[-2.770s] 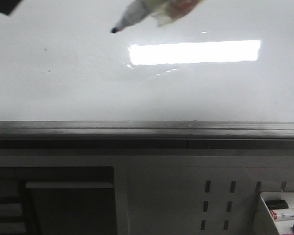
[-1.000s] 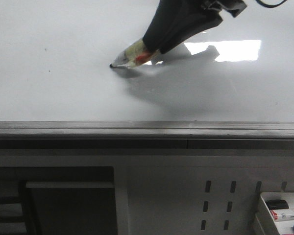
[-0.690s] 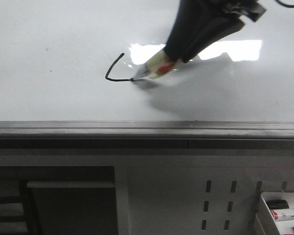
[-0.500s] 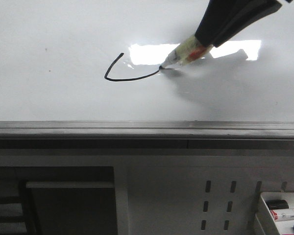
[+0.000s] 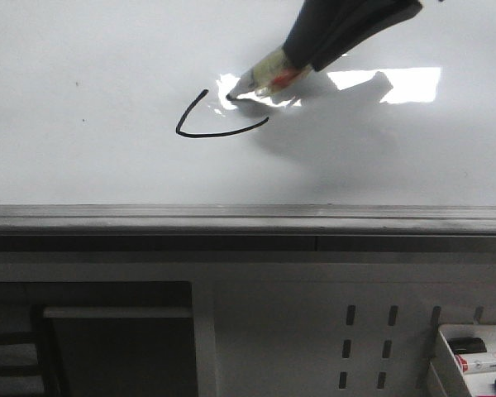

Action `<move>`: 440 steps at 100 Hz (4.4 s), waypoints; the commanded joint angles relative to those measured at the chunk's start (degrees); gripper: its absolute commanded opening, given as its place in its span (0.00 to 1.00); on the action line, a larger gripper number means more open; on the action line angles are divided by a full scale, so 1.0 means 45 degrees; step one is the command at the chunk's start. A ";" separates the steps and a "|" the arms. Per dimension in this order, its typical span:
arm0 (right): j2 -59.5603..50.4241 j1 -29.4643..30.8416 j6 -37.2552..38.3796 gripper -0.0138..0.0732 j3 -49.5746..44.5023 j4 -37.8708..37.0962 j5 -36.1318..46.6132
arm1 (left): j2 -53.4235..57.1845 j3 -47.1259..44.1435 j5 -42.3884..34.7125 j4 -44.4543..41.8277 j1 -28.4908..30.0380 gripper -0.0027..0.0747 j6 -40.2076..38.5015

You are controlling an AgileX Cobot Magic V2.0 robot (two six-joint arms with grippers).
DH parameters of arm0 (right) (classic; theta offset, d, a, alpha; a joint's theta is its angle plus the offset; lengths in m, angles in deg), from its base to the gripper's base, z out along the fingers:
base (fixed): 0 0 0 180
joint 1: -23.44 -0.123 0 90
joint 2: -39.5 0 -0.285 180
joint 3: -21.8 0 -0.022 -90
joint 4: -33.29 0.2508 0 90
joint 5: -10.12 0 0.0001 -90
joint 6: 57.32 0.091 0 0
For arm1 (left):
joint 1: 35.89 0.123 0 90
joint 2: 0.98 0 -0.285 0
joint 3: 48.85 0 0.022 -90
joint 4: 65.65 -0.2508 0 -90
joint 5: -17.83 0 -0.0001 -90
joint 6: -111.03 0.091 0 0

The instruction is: Write number 4 on whiteboard

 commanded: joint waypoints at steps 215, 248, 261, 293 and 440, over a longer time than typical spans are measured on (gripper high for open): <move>-0.3485 -0.1765 -0.7814 0.28 0.1433 -0.0516 -0.3890 | -0.8373 0.5675 0.0978 0.3260 -0.5340 0.01 0.6279; -0.4388 -0.1765 -0.5686 0.64 0.2016 -0.1956 -0.4095 | -0.8231 0.5675 0.0944 0.2440 -0.5163 0.01 0.5269; -0.5441 -0.1765 -0.3618 0.64 0.2143 -0.3576 -0.4092 | -0.7724 0.5501 0.0944 0.0708 -0.4451 0.01 0.2908; -0.6684 -0.1765 -0.0334 0.64 0.2143 -0.4763 -0.4266 | -0.4145 0.0818 -0.3515 -0.0240 -0.0959 0.01 -0.1168; -0.6684 -0.1765 0.3869 0.64 0.2120 -0.6417 -0.4737 | -0.5979 0.0631 -0.4138 -0.0745 0.2639 0.52 -0.1740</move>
